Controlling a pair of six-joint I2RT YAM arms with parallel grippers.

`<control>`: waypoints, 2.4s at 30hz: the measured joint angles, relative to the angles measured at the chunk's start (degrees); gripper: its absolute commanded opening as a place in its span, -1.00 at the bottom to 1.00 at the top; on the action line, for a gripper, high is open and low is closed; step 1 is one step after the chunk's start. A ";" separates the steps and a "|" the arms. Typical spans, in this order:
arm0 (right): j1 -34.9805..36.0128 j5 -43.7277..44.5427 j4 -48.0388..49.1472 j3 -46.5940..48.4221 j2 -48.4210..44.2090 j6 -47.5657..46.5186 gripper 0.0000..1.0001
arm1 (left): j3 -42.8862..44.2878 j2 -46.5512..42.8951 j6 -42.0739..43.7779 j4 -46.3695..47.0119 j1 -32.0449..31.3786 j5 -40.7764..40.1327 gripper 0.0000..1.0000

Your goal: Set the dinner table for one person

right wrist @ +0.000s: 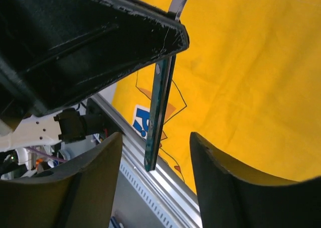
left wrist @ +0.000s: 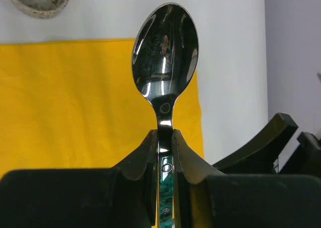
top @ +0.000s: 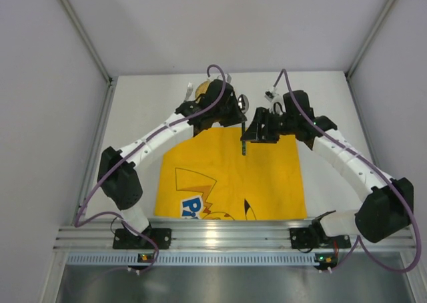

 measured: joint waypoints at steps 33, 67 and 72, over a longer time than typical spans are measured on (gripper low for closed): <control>-3.58 11.28 -11.02 -19.06 4.70 -2.75 -1.00 | -7.78 -9.44 3.45 -11.47 3.91 -10.47 0.50; -3.63 23.45 -28.87 -4.24 -1.81 -2.78 0.55 | 5.25 8.17 25.22 -6.69 24.87 -11.43 0.56; -3.63 24.26 -32.41 -3.04 -4.85 -2.78 0.55 | 16.92 21.92 30.03 -5.64 26.82 -10.75 0.56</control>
